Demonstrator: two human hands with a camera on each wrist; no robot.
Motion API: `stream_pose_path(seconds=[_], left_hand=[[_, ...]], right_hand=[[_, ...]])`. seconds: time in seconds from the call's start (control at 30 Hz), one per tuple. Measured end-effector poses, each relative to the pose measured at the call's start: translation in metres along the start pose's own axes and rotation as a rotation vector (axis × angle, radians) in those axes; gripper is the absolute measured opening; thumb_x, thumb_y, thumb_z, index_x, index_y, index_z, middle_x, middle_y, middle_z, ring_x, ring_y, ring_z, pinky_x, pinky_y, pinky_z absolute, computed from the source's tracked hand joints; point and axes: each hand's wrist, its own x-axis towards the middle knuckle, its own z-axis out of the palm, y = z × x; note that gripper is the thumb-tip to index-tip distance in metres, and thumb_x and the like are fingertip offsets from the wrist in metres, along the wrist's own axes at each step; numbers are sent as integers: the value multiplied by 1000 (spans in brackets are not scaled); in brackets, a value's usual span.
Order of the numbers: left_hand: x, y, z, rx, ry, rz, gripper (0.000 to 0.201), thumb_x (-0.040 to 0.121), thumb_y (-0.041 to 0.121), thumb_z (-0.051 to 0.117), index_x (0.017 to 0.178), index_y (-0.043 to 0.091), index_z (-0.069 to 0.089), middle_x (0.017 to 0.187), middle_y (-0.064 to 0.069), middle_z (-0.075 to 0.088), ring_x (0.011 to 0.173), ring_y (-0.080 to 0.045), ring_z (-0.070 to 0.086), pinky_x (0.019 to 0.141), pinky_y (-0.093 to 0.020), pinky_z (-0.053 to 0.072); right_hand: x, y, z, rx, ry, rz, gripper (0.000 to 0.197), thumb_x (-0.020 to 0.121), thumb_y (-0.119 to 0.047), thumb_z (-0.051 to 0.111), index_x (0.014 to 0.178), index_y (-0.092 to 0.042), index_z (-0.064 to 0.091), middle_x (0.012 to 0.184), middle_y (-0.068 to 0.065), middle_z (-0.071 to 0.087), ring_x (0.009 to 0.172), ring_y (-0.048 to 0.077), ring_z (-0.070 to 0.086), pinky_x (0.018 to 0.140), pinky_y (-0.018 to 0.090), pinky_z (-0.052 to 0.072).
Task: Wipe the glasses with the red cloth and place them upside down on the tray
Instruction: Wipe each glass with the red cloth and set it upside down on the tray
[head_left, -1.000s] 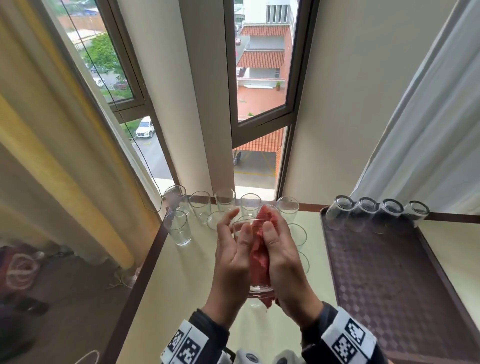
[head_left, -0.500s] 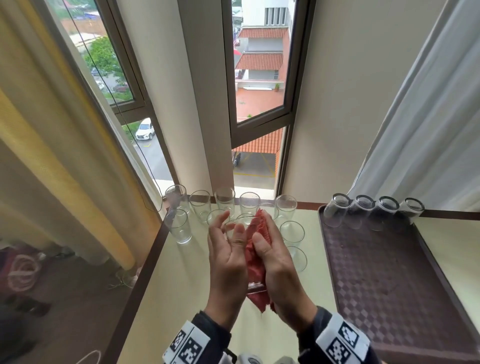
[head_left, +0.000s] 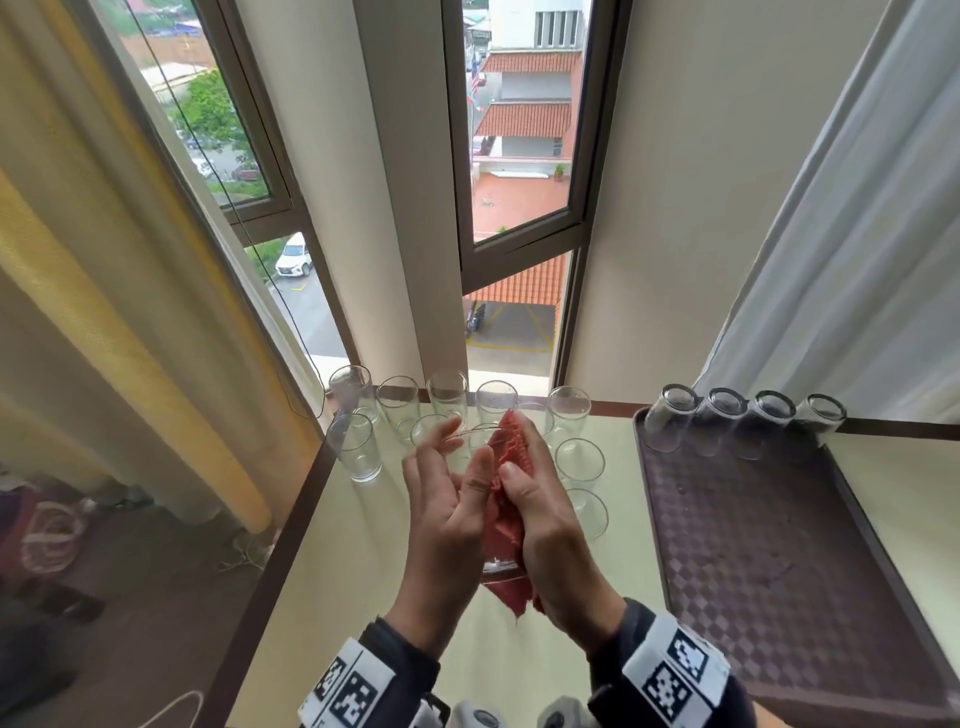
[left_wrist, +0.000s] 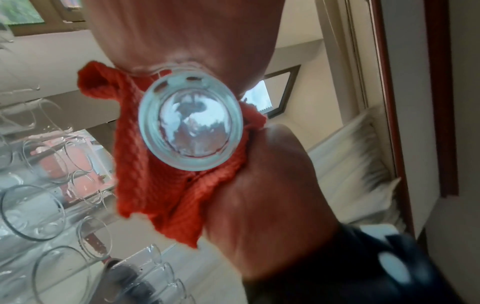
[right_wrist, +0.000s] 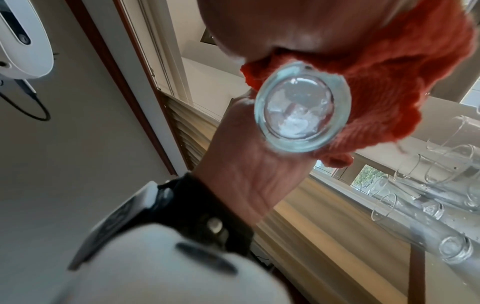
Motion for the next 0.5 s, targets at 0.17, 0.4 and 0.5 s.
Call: stream_pose_path(seconds=[0.17,0.4,0.5], left_hand=[[-12,7,2,-7,-100,37,53,83,59,54,131,57,31,138,2,44,117,-1,58,99,-35,54],[-14,-2,-12,-34,-12,-52,60,77,75,57,131,56,39,133,-3,51,112,-16,65,92,-41,58],[-17,-1,-13,-178,46,-103,52,88,63,51,136,44,38,126,2,61,108,-21,70,92,-50,57]], right_hand=[[14,-19,2,107,29,-24,39,98,-34,44,132,-16,49,100,13,66,87,28,68,73,33,59],[-7,10,5,-152,34,-22,64,86,-52,49,148,-43,33,150,-1,45,137,22,47,113,52,38],[-13,18,6,-240,10,-37,64,84,-54,46,146,-52,30,154,-8,40,140,16,42,115,49,35]])
